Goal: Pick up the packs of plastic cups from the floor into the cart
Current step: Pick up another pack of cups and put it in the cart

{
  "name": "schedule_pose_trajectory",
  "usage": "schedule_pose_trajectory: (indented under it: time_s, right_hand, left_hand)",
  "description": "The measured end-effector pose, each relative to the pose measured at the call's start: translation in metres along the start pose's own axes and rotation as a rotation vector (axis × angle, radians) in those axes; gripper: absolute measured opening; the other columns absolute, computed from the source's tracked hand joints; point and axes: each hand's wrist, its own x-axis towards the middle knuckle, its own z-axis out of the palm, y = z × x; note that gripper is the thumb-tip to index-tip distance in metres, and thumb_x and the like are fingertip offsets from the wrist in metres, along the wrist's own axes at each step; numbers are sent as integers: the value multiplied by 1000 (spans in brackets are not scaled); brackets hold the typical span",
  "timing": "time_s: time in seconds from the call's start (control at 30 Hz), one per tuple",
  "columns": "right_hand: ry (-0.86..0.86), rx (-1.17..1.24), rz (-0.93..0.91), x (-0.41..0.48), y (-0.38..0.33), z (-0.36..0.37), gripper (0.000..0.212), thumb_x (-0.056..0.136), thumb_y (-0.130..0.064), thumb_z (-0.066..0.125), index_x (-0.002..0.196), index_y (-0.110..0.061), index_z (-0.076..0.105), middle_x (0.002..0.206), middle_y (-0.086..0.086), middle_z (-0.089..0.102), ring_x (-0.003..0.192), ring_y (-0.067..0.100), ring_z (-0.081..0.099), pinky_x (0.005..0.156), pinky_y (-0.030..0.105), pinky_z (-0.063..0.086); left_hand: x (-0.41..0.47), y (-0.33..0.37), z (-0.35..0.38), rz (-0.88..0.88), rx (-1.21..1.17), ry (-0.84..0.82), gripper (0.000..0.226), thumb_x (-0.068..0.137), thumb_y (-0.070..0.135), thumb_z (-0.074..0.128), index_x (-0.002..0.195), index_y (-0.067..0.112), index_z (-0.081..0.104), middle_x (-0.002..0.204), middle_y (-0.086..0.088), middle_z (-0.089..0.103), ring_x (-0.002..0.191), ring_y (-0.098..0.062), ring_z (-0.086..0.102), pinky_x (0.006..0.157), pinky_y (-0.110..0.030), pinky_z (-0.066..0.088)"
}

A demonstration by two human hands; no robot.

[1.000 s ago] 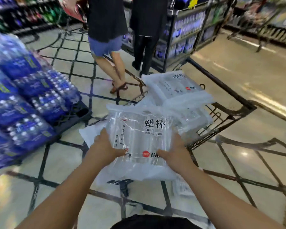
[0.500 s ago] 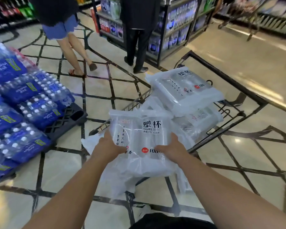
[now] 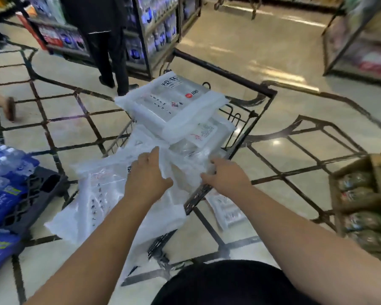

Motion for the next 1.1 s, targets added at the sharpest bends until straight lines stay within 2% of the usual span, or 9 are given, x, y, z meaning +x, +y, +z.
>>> schedule_pose_trajectory:
  time_s: [0.07, 0.23, 0.37, 0.47, 0.57, 0.7, 0.87, 1.03, 1.1]
  right_hand:
    - [42, -18, 78, -11, 45, -16, 59, 83, -52, 63, 131, -20, 51, 118, 8, 59, 112, 29, 58, 91, 40, 51]
    - [114, -30, 361, -53, 178, -56, 78, 86, -54, 61, 148, -17, 31, 144, 14, 41, 130, 33, 43, 100, 44, 45]
    - [146, 29, 582, -108, 295, -84, 84, 85, -55, 62, 150, -14, 29, 147, 14, 40, 132, 34, 42, 102, 42, 43]
    - [152, 31, 712, -149, 375, -100, 77, 86, -57, 59, 143, -11, 35, 139, 15, 45, 125, 33, 46, 99, 41, 44]
    - [197, 91, 803, -176, 442, -116, 89, 81, -62, 61, 149, -13, 30, 143, 16, 42, 129, 34, 43, 103, 44, 42]
    - [165, 81, 845, -188, 502, -134, 90, 84, -55, 64, 152, -13, 23, 144, 17, 38, 131, 35, 41, 103, 42, 39]
    - [86, 141, 830, -174, 550, -131, 87, 84, -52, 62, 151, -11, 24, 148, 18, 34, 131, 37, 40, 102, 45, 40]
    - [-4, 187, 826, -143, 590, -103, 84, 84, -52, 64, 150, -14, 26, 147, 18, 35, 132, 36, 39, 103, 44, 40]
    - [-30, 209, 849, -124, 610, -82, 83, 85, -53, 62, 150, -15, 26, 147, 16, 35, 133, 35, 37, 103, 43, 39]
  left_hand:
    - [4, 40, 13, 133, 24, -7, 94, 77, 39, 73, 153, 23, 21, 146, -13, 36, 128, -36, 39, 99, -44, 42]
    - [7, 153, 68, 426, 58, -83, 86, 82, 45, 69, 152, 24, 25, 147, -10, 39, 129, -33, 40, 99, -41, 42]
    - [-2, 245, 128, 534, 95, -205, 92, 81, 54, 67, 155, 24, 22, 151, -10, 35, 134, -29, 37, 107, -41, 40]
    - [-16, 308, 173, 559, 110, -288, 92, 81, 56, 66, 155, 26, 21, 152, -10, 34, 133, -31, 38, 107, -44, 40]
    - [-31, 365, 212, 559, 124, -329, 90, 82, 55, 67, 155, 26, 23, 151, -11, 35, 132, -33, 39, 105, -47, 42]
    - [-48, 419, 253, 532, 124, -377, 91, 81, 58, 67, 154, 24, 26, 148, -12, 39, 130, -34, 42, 103, -46, 43]
    - [-53, 457, 285, 477, 118, -432, 90, 81, 61, 65, 153, 22, 28, 148, -14, 40, 130, -34, 43, 104, -48, 43]
    - [-26, 474, 333, 412, 127, -502, 87, 83, 52, 68, 153, 21, 27, 147, -12, 41, 132, -30, 40, 106, -42, 38]
    - [-7, 478, 367, 392, 124, -553, 91, 79, 59, 66, 153, 24, 27, 148, -8, 41, 134, -28, 39, 107, -41, 37]
